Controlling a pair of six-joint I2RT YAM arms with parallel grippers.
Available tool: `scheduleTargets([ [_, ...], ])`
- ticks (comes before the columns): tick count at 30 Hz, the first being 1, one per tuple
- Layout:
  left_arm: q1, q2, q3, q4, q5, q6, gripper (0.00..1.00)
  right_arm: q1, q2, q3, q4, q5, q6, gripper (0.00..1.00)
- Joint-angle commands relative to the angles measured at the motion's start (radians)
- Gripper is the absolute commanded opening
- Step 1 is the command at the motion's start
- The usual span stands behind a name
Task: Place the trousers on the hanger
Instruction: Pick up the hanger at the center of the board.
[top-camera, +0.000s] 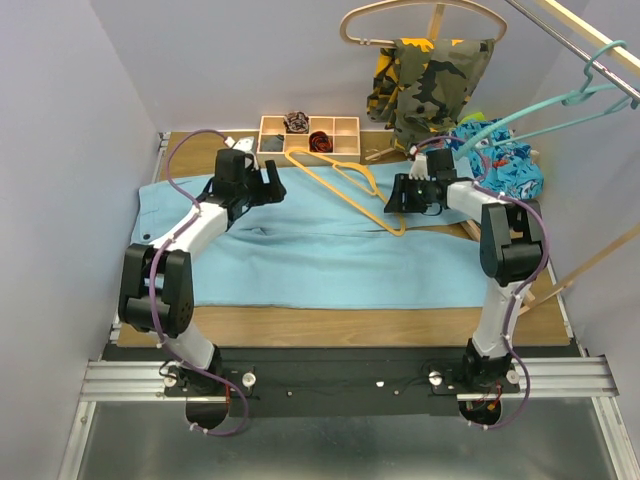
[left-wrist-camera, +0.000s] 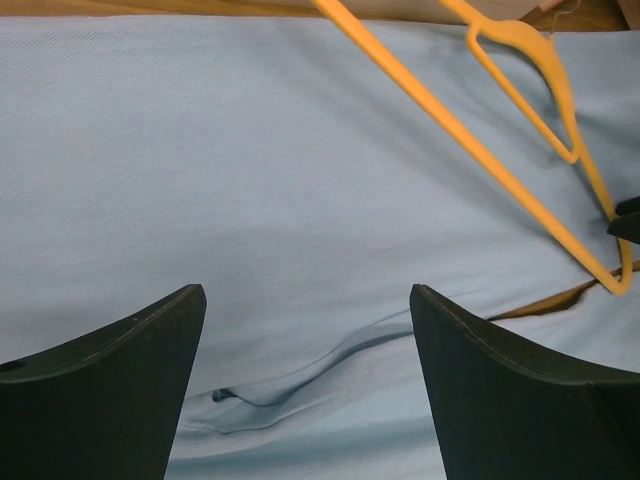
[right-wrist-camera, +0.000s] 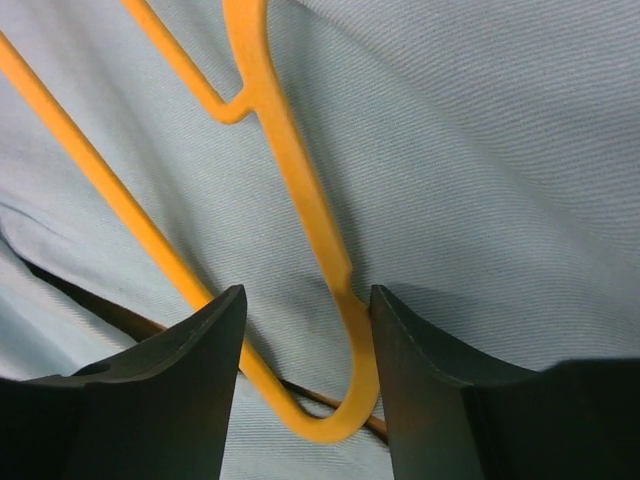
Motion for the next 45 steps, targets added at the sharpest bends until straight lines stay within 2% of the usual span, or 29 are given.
scheduleTargets([
  [1,-0.046,-0.008,0.049,0.025,0.018,-0.024,0.92,0.019,0.029,0.028,0.009,-0.029,-0.017,0.56],
  [10,-0.122,0.031,0.119,0.025,0.044,-0.050,0.92,0.050,0.005,0.015,0.005,-0.009,-0.027,0.40],
  [14,-0.156,0.073,0.159,0.025,0.061,-0.061,0.92,0.063,0.006,0.009,0.002,0.002,-0.032,0.36],
  [15,-0.164,0.080,0.179,0.025,0.067,-0.062,0.92,0.065,0.008,0.010,0.000,0.006,-0.034,0.36],
  [20,-0.202,0.123,0.216,0.025,0.080,-0.075,0.92,0.088,0.019,0.007,-0.001,0.049,-0.041,0.49],
  [27,-0.237,0.140,0.231,0.025,0.084,-0.079,0.92,0.168,0.026,0.012,-0.003,0.233,-0.057,0.50],
  [30,-0.240,0.145,0.238,0.025,0.087,-0.082,0.92,0.174,0.040,0.012,-0.003,0.268,-0.044,0.43],
  [31,-0.242,0.146,0.239,0.025,0.089,-0.087,0.92,0.175,0.046,0.010,-0.006,0.275,-0.046,0.38],
  [33,-0.245,0.151,0.250,0.025,0.095,-0.088,0.92,0.177,0.048,0.002,-0.008,0.284,-0.046,0.26],
  [34,-0.247,0.154,0.254,0.025,0.097,-0.091,0.92,0.177,0.040,-0.001,-0.009,0.288,-0.043,0.11],
  [36,-0.250,0.169,0.271,0.025,0.103,-0.105,0.92,0.179,0.029,-0.010,-0.009,0.307,-0.044,0.02],
  [45,-0.282,0.272,0.382,0.017,0.117,-0.246,0.89,0.211,-0.135,-0.018,-0.027,0.468,-0.020,0.01],
])
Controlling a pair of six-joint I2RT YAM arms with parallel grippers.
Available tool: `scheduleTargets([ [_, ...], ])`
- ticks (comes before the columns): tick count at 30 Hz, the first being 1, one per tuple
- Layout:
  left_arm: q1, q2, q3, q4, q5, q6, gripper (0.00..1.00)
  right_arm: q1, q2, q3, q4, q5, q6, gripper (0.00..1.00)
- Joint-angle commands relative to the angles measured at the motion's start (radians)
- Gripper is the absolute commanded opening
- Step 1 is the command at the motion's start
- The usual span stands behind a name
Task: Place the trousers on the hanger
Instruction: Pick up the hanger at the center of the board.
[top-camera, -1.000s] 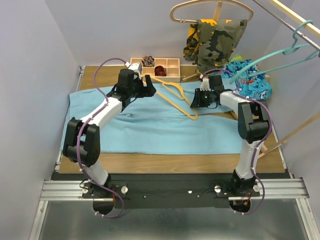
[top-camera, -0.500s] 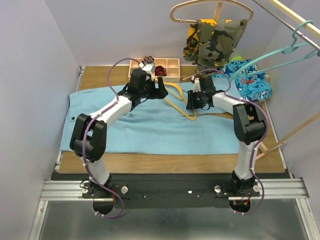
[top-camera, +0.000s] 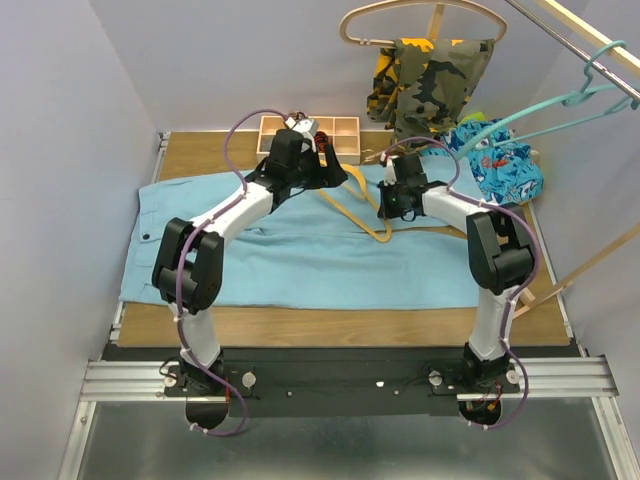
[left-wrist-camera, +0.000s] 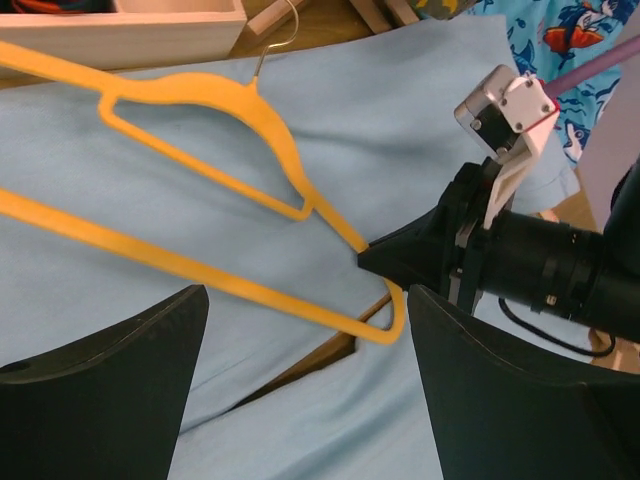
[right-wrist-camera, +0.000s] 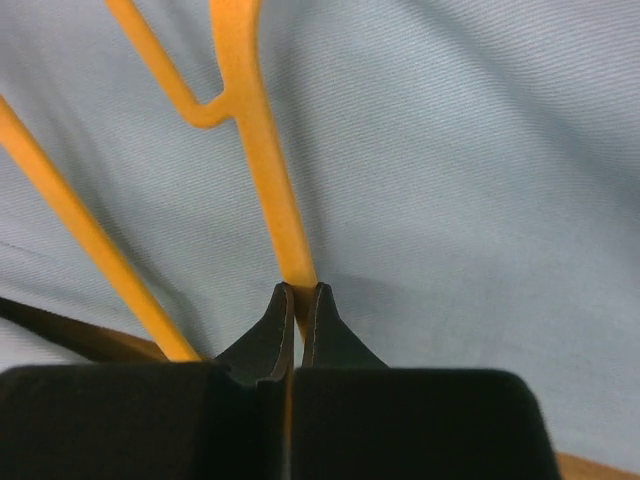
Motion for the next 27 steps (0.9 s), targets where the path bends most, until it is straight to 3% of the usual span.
scheduleTargets([
  [1,-0.030,0.069,0.069,0.000,0.036,-0.117,0.89,0.034,-0.125,-0.010,-0.024,0.151,0.040,0.01],
  [12,-0.083,0.179,0.116,-0.022,0.065,-0.168,0.88,0.143,-0.242,-0.053,-0.049,0.260,0.109,0.01],
  [18,-0.090,0.182,0.106,0.059,0.097,-0.208,0.89,0.219,-0.273,-0.061,-0.065,0.315,0.118,0.01],
  [27,-0.090,0.165,0.079,0.052,0.077,-0.216,0.89,0.258,-0.294,-0.046,-0.078,0.364,0.121,0.01],
])
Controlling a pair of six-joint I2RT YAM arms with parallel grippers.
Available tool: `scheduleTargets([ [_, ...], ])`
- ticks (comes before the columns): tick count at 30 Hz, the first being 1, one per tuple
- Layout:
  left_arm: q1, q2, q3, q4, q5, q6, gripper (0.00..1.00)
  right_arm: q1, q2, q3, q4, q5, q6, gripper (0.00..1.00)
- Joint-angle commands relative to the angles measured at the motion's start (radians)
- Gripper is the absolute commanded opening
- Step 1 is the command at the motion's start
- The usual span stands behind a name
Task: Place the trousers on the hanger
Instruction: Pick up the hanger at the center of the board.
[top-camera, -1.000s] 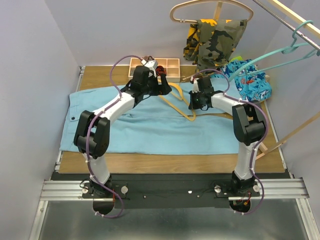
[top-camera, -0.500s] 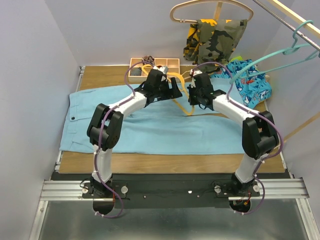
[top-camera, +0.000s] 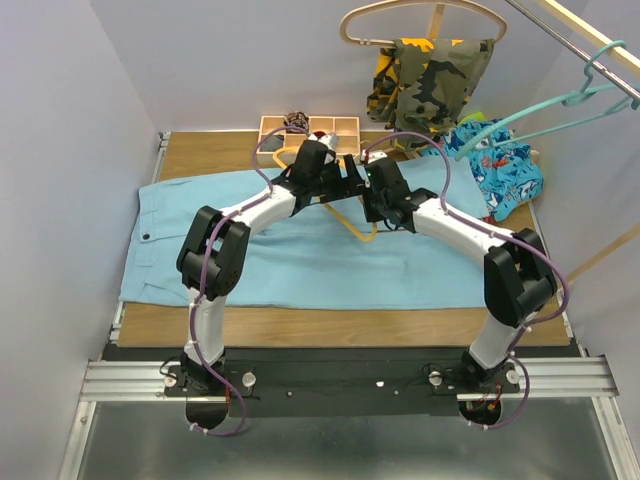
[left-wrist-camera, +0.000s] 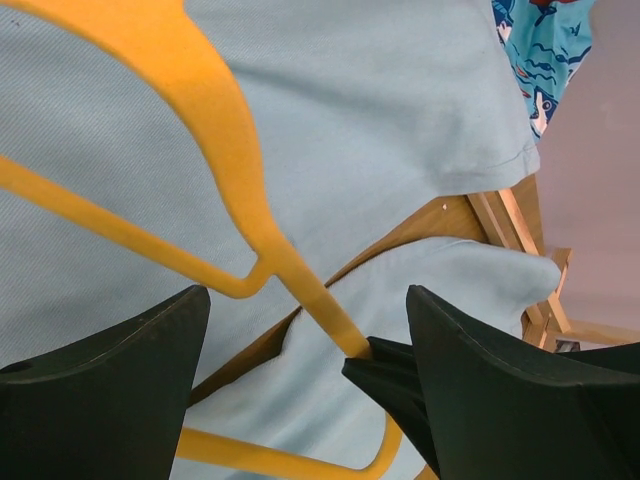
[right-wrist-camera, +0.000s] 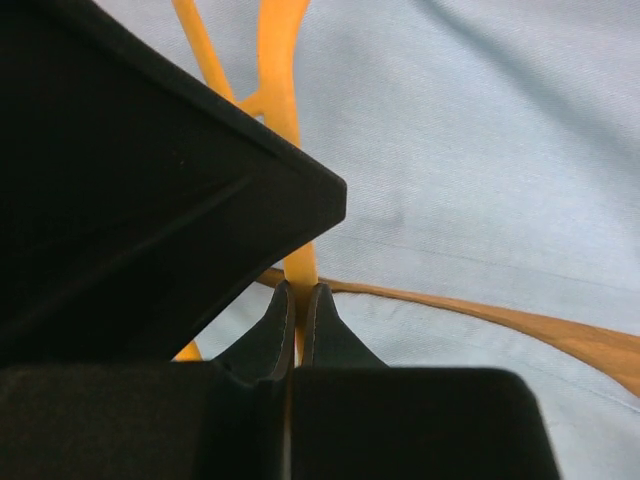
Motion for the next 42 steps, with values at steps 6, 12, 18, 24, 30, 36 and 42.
scheduleTargets([
  [6,-0.009,0.029,0.008,0.011,0.031,-0.022,0.89,0.049,-0.082,0.005,-0.006,0.069,0.009,0.01],
  [12,-0.009,0.031,0.020,0.054,0.065,-0.051,0.81,0.093,-0.123,-0.018,-0.011,0.080,0.015,0.01],
  [18,-0.009,0.016,-0.024,0.107,0.126,-0.077,0.07,0.103,-0.167,-0.030,-0.028,0.074,0.052,0.01],
  [24,-0.009,-0.017,-0.086,0.178,0.191,-0.126,0.00,0.103,-0.211,-0.028,-0.057,0.077,0.093,0.35],
  [30,-0.006,-0.075,-0.165,0.302,0.222,-0.183,0.00,0.103,-0.315,-0.063,-0.066,0.084,0.196,0.68],
  [36,-0.003,-0.122,-0.233,0.463,0.272,-0.266,0.00,0.101,-0.418,-0.148,-0.064,0.040,0.289,0.76],
  [42,-0.003,-0.210,-0.359,0.708,0.298,-0.439,0.00,0.101,-0.525,-0.279,-0.003,-0.076,0.391,0.78],
])
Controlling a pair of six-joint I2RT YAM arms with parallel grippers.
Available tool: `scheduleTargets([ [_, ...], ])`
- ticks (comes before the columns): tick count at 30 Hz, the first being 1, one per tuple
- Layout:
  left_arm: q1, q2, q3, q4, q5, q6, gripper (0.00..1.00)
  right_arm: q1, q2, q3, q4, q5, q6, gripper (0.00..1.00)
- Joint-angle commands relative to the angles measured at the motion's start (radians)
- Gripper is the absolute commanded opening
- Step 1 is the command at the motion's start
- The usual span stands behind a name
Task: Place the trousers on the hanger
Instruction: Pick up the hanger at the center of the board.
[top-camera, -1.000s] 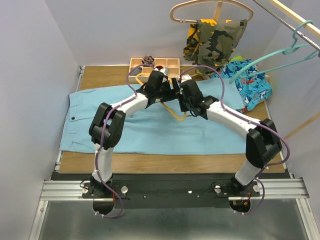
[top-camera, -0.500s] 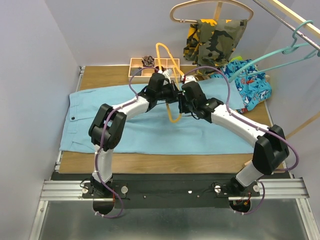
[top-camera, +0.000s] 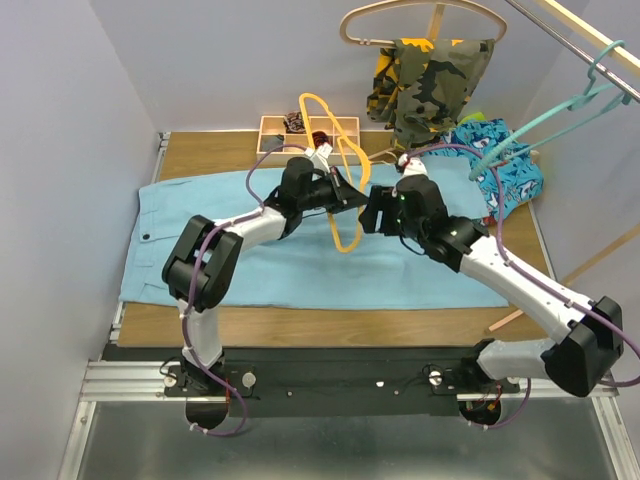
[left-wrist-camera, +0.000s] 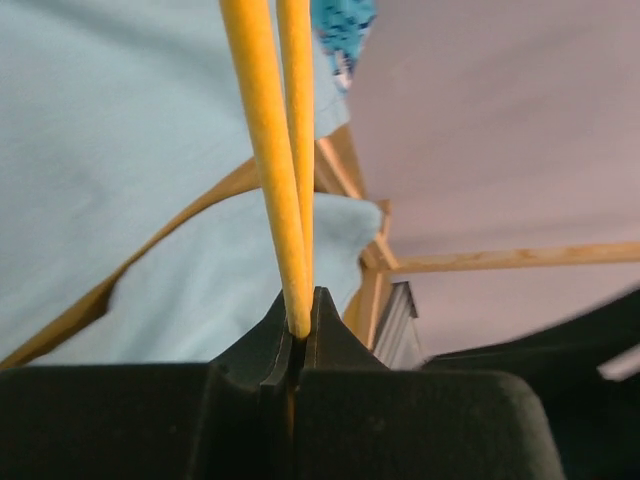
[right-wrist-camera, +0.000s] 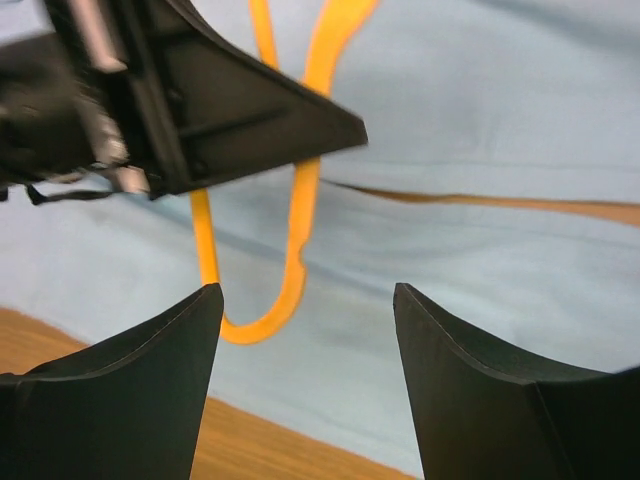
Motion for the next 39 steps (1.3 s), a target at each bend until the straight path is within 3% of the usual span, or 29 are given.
scheduleTargets([
  [1,0.001,-0.115,-0.116,0.313,0.052,-0.182,0.00,0.006,-0.089,-0.114,0.057,-0.104,0.121,0.79],
  [5,0.003,-0.146,-0.222,0.583,0.042,-0.358,0.00,0.006,-0.215,-0.183,0.107,-0.126,0.197,0.84],
  [8,-0.009,-0.158,-0.245,0.648,0.041,-0.411,0.00,0.006,-0.232,-0.208,0.131,-0.150,0.201,0.84],
  [19,-0.046,-0.221,-0.256,0.719,-0.025,-0.443,0.00,0.007,-0.171,-0.233,0.267,-0.268,0.231,0.84],
  [22,-0.059,-0.221,-0.251,0.720,-0.033,-0.444,0.00,0.009,-0.136,-0.205,0.276,-0.291,0.221,0.80],
  [28,-0.062,-0.218,-0.247,0.723,-0.030,-0.446,0.00,0.021,-0.128,-0.174,0.272,-0.279,0.210,0.40],
  [29,-0.062,-0.218,-0.247,0.720,-0.030,-0.446,0.04,0.021,-0.133,-0.173,0.255,-0.265,0.220,0.23],
  [31,-0.062,-0.213,-0.245,0.709,-0.022,-0.446,0.17,0.021,-0.139,-0.164,0.227,-0.250,0.231,0.07],
  [32,-0.062,-0.212,-0.245,0.700,-0.021,-0.447,0.32,0.021,-0.137,-0.147,0.191,-0.236,0.239,0.01],
  [35,-0.062,-0.210,-0.239,0.667,-0.008,-0.440,0.48,0.023,-0.116,-0.110,0.114,-0.183,0.242,0.01],
  [39,-0.060,-0.244,-0.216,0.556,-0.002,-0.374,0.60,0.023,-0.070,-0.015,0.005,-0.103,0.253,0.01],
])
